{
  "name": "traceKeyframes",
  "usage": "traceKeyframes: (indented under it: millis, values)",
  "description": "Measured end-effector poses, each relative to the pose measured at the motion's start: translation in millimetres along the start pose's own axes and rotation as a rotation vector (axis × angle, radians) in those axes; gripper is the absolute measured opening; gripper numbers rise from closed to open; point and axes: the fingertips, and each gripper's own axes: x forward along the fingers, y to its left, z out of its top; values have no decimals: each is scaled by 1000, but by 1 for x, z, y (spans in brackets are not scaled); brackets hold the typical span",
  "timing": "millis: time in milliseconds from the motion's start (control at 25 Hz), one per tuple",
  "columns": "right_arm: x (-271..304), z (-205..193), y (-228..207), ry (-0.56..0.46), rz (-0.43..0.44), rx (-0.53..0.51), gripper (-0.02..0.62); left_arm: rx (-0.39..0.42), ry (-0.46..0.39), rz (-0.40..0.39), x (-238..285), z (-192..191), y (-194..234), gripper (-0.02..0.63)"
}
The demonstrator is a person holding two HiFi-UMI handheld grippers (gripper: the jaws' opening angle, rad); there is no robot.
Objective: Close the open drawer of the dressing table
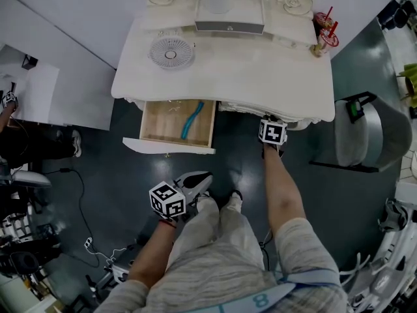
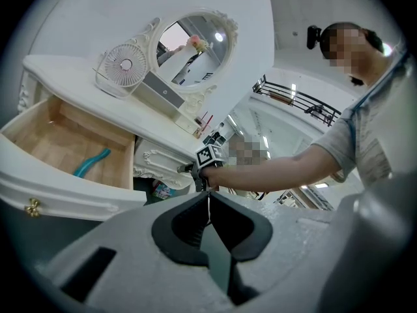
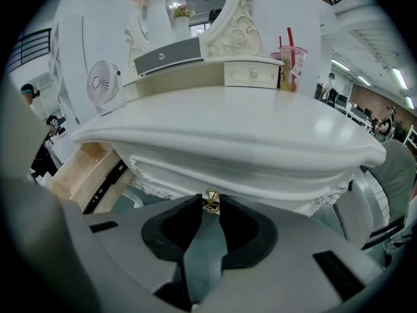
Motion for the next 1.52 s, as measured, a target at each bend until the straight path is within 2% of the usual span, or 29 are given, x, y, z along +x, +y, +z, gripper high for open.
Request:
traceKeyframes:
  millis: [840, 1280, 1520]
  values:
    - [-7, 4, -2, -11, 13, 6, 77, -4, -20, -1, 0, -2, -8, 17]
    - [-56, -11, 8, -55, 71, 35, 77, 18, -32, -54, 11, 3, -28, 17]
    - [-99, -14, 27, -122, 140, 54, 77, 45, -49, -74, 12, 11, -37, 17]
